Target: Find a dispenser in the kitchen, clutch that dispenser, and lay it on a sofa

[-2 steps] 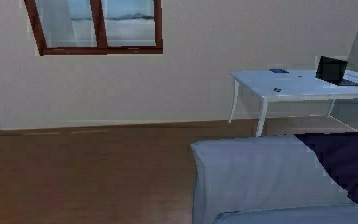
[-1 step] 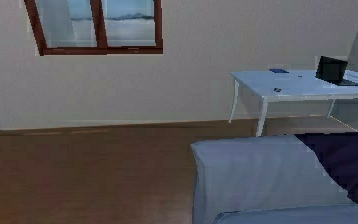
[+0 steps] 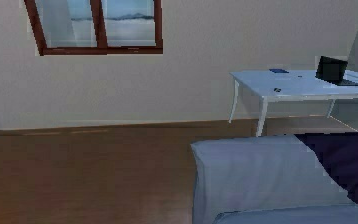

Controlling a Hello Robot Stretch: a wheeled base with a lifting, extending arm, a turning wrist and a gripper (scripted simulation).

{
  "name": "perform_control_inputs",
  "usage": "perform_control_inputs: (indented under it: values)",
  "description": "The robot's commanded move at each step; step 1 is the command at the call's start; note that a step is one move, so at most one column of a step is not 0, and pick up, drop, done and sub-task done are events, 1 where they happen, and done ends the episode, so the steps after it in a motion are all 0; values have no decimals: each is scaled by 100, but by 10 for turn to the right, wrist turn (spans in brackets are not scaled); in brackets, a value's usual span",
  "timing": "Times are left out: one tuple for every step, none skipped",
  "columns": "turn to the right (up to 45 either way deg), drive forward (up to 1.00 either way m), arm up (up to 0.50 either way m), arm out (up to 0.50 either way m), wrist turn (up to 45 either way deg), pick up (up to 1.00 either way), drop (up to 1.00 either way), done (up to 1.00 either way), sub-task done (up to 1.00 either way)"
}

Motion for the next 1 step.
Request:
perform_control_inputs:
  values:
    - [0,0,0,0,360,0,0,0,0]
